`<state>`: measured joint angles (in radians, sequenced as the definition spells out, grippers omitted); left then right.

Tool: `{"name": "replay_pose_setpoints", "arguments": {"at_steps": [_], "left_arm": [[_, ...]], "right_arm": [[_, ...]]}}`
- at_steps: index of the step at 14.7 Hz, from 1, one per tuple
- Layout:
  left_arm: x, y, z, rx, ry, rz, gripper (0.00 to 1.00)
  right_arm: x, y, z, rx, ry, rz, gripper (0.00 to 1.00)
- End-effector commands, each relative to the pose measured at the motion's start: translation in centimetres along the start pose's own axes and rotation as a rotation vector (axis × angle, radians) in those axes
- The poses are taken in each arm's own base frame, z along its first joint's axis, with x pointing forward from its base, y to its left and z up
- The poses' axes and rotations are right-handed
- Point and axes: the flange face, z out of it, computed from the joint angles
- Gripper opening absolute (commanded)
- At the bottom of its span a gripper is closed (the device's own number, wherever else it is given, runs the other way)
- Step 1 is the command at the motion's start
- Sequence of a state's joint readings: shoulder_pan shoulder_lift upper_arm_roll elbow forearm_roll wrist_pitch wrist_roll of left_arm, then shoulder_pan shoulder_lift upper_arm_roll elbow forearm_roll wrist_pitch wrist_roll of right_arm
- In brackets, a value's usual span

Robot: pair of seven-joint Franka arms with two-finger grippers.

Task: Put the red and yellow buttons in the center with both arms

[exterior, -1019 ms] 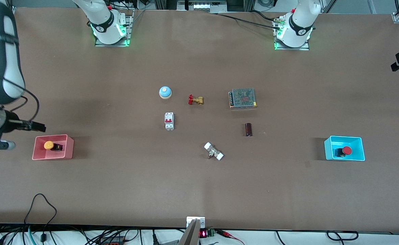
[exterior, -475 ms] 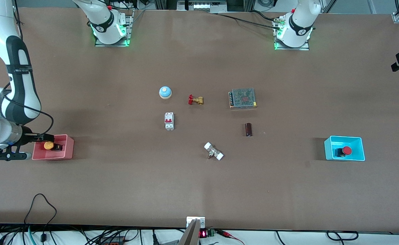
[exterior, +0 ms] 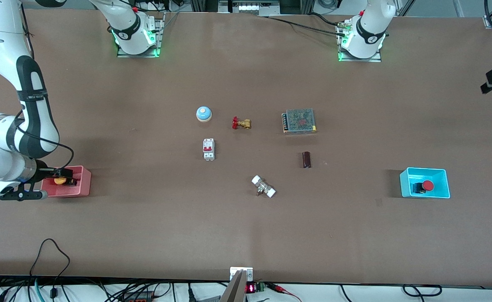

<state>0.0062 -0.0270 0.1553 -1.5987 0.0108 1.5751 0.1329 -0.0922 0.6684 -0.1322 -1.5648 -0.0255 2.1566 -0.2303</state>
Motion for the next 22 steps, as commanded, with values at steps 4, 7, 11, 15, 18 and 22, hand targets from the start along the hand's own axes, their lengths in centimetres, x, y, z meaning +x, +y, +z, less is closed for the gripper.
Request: {"name": "replay_pose_setpoints", "arguments": {"at_steps": [4,7,11,15,18,22], "left_arm": [[5.5,-0.5,17.2,0.042,0.038,0.04,1.0],[8.0,-0.8,25.9,0.023,0.052,0.096,1.0],[9.8,-2.9,33.5,-0.056,0.089,0.113,1.0],[12.0,-4.6,36.2,-0.039,0.083,0.127,1.0],[13.1,-6.0,37.5,-0.031,0.083,0.129,1.0],[13.1,-7.3,39.1,-0.032,0.069,0.134,1.0]], "right_arm": [[1.2,0.5,1.1,-0.016,0.03,-0.058,1.0],[1.3,0.4,1.7,-0.014,0.027,-0.059,1.0],[1.3,0.4,2.1,-0.004,0.023,-0.069,1.0],[1.3,0.4,2.6,0.007,0.018,-0.061,1.0],[1.2,0.3,2.8,0.008,0.017,-0.06,0.93],[1.2,0.3,3.1,0.009,0.013,-0.06,0.69]]}}
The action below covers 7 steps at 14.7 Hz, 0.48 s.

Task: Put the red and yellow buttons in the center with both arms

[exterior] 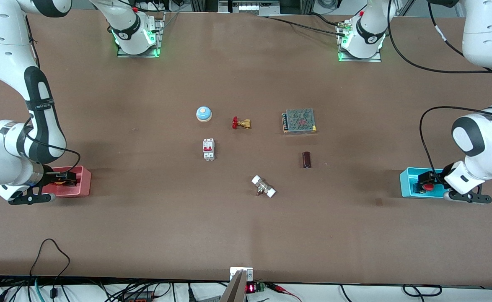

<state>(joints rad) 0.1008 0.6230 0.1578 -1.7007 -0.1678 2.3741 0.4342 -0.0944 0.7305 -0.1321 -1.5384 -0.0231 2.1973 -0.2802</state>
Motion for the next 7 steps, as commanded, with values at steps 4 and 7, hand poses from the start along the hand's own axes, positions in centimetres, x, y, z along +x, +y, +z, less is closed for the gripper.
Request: {"name": "replay_pose_setpoints", "arguments": {"at_steps": [4,7], "left_arm": [[0.43,-0.63,0.99,-0.055,0.011,-0.025,1.0],[0.19,-0.23,1.41,-0.068,0.001,-0.046,1.0]], "right_arm": [[0.37,0.36,0.29,0.013,0.009,-0.011,0.5],[0.4,0.26,0.28,0.012,0.008,-0.015,0.4]]}}
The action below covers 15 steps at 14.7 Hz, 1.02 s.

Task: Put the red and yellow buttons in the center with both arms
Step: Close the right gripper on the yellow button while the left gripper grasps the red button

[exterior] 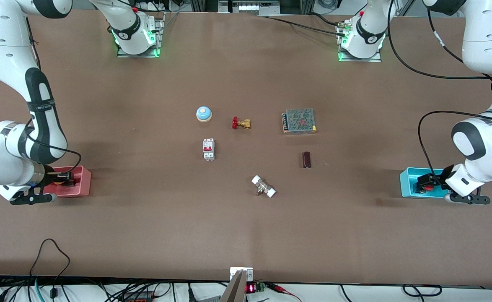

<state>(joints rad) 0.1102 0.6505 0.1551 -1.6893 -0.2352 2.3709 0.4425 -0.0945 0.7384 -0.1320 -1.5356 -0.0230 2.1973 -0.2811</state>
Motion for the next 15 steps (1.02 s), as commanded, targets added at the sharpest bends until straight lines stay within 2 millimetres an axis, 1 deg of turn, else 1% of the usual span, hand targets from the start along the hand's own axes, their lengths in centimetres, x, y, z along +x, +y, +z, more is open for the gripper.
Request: {"name": "replay_pose_setpoints", "arguments": {"at_steps": [1,4,5,6,7,8,9,10,11,12,13,14,15], "left_arm": [[0.3,0.3,0.2,-0.022,-0.005,0.002,1.0],[0.1,0.3,0.9,-0.024,-0.016,0.001,1.0],[0.1,0.3,0.9,-0.024,-0.016,0.0,0.97],[0.1,0.4,0.9,-0.025,-0.015,0.0,0.87],[0.1,0.4,0.9,-0.025,-0.017,0.0,0.71],[0.2,0.4,0.8,-0.026,-0.015,-0.001,0.49],[0.3,0.4,0.7,-0.027,-0.018,0.001,0.22],[0.4,0.4,0.5,-0.029,-0.017,0.0,0.06],[0.6,0.5,0.0,-0.037,-0.006,-0.011,0.01],[0.7,0.7,-0.3,-0.059,-0.001,-0.036,0.01],[1.5,0.8,-1.5,-0.077,0.001,-0.038,0.01],[2.2,1.0,-2.9,-0.099,-0.024,-0.028,0.01],[2.8,0.9,-4.6,-0.114,-0.046,-0.018,0.01]], "right_arm": [[0.4,0.3,-0.1,0.011,0.013,-0.014,0.39],[0.4,0.2,-0.3,0.012,0.014,-0.014,0.38],[0.4,0.1,-0.5,0.013,0.014,-0.015,0.38],[0.5,0.0,-1.0,0.013,0.019,-0.018,0.38],[0.8,0.0,-2.2,0.007,0.033,-0.022,0.38],[0.8,-0.1,-4.5,0.006,0.044,-0.024,0.38],[0.5,-0.1,-6.0,0.011,0.033,-0.024,0.38],[0.4,0.0,-8.1,0.012,0.032,-0.023,0.38],[0.3,0.0,-10.1,0.013,0.032,-0.024,0.38],[-0.2,-0.2,-12.1,0.023,0.018,-0.024,0.38],[-0.5,-0.8,-13.7,0.029,0.007,-0.028,0.38],[-0.7,-1.9,-15.2,0.034,0.004,-0.036,0.38],[-1.0,-3.3,-16.3,0.04,-0.009,-0.043,0.38]]}}
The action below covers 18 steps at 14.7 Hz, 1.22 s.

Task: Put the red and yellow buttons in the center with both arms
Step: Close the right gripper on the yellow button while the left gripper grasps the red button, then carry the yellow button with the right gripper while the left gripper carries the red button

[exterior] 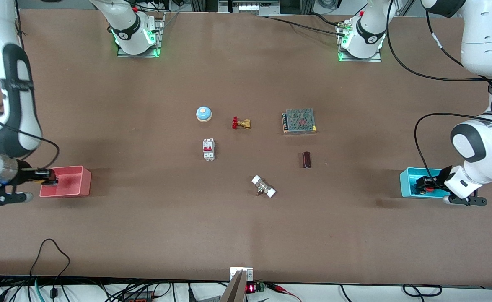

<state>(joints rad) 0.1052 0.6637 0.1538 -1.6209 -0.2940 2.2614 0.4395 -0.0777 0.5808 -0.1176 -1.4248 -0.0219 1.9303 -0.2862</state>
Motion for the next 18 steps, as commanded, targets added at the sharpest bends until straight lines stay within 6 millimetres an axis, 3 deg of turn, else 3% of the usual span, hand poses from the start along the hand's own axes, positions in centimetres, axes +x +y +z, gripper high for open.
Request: {"name": "replay_pose_setpoints", "arguments": {"at_steps": [1,3,5,7,9,10,12,15,18], "left_arm": [[1.9,0.7,-5.5,-0.056,-0.031,0.017,0.01],[2.4,1.2,-8.7,-0.071,-0.044,0.028,0.01],[2.6,2.9,-10.3,-0.073,-0.042,-0.016,0.01],[3.2,8.1,-10.5,-0.025,-0.063,-0.017,0.01],[3.2,13.4,-9.9,0.026,-0.078,-0.042,0.01],[2.7,16.5,-8.9,0.033,-0.058,-0.055,0.01],[0.7,20.3,-7.0,0.051,-0.01,-0.071,0.01],[-2.9,25.1,-3.2,0.093,0.025,-0.091,0.01],[-6.1,28.6,-1.3,0.122,0.038,-0.112,0.01]], "right_arm": [[-0.6,-4.0,-2.5,0.026,-0.038,-0.034,0.38],[0.0,-7.9,-2.3,0.02,-0.047,0.002,0.38],[0.6,-13.3,-1.5,0.009,-0.052,0.035,0.38],[0.8,-18.4,-0.3,-0.002,-0.068,0.044,0.38],[0.6,-21.9,1.5,0.034,-0.084,0.027,0.38],[0.4,-22.5,2.2,0.099,-0.101,0.05,0.38],[0.1,-24.2,3.5,0.113,-0.109,0.038,0.38],[0.0,-26.6,5.3,0.103,-0.077,0.072,0.38],[-0.2,-29.9,6.9,0.091,-0.05,0.115,0.38]]}}
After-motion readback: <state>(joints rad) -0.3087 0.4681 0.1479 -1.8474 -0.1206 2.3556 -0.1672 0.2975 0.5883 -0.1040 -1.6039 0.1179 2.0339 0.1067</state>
